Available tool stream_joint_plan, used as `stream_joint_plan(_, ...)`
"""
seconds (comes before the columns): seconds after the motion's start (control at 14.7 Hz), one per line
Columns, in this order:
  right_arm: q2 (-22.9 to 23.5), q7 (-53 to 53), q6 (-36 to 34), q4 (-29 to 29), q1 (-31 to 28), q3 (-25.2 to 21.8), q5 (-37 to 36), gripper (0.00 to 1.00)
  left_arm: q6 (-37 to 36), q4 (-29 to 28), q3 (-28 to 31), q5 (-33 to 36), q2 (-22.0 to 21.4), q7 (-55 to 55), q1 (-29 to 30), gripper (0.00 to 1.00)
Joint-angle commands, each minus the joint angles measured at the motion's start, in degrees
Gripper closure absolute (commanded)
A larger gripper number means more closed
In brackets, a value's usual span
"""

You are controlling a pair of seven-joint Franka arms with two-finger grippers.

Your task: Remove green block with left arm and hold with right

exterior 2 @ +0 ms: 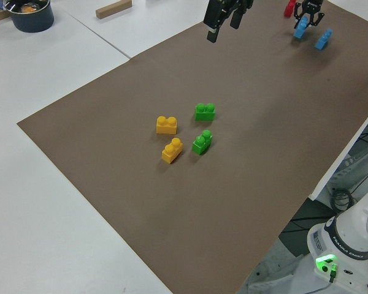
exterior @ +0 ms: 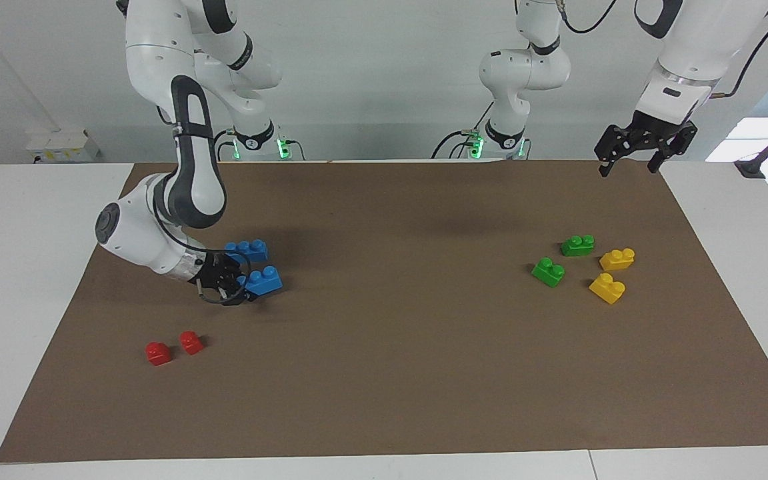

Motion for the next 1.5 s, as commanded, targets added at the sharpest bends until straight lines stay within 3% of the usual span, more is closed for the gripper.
stream_joint_plan(0.0,0.3,0.2,1.4,0.2,-0.1,0.7,-1.3,1.00,-4.6,3.6,0.7,-0.6,1.5,0.8,-1.0,0.00)
stream_joint_plan(0.34,0.0,0.7,2.6,-0.6,0.5,0.7,-1.2,1.00,-5.8,4.0,1.3,-5.3,1.5,0.4,-0.5,0.00)
stream_joint_plan(1.09,-0.4,-0.2,4.0,-2.2,1.6,0.7,-1.3,1.00,-7.4,3.9,1.0,-5.7,0.7,0.3,-0.3,0.00)
stream_joint_plan(1.16,-0.4,-0.1,3.9,-2.2,1.6,0.7,-1.2,0.95,-7.1,3.8,1.0,-5.7,0.7,0.3,-0.3,0.00)
stream_joint_plan(1.23,-0.4,-0.1,4.0,-2.2,1.7,0.7,-1.2,0.80,-6.9,3.7,0.9,-5.6,0.6,0.3,-0.3,0.00)
stream_joint_plan(1.3,-0.5,-0.1,4.1,-2.5,2.3,0.7,-1.2,0.50,-7.0,3.6,0.9,-5.6,0.6,0.3,-0.3,0.00)
stream_joint_plan(1.43,-0.5,-0.1,4.7,-2.8,2.5,0.7,-1.2,0.45,-7.1,3.6,0.8,-5.1,0.6,0.4,-0.3,0.00)
